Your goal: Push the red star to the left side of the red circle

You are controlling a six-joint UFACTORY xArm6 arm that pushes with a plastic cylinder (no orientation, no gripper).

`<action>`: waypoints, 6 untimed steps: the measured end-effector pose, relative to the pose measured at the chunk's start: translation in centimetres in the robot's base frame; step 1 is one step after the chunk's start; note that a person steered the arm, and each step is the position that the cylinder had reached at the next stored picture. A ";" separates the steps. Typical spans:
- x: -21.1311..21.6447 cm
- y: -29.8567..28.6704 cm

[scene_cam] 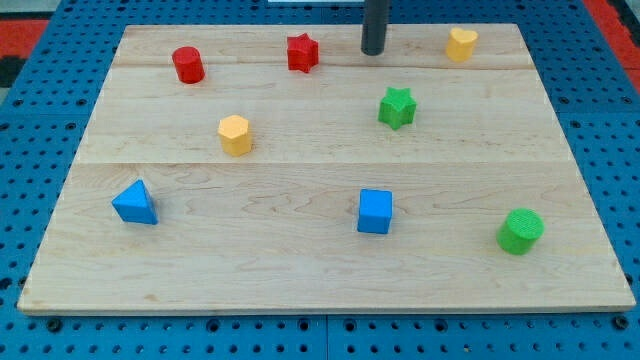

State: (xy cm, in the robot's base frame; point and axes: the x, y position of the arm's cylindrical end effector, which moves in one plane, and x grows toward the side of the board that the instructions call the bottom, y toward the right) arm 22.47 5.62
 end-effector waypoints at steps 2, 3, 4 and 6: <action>0.8 -8.4; 1.4 -1.1; 3.0 -1.9; 2.4 -18.6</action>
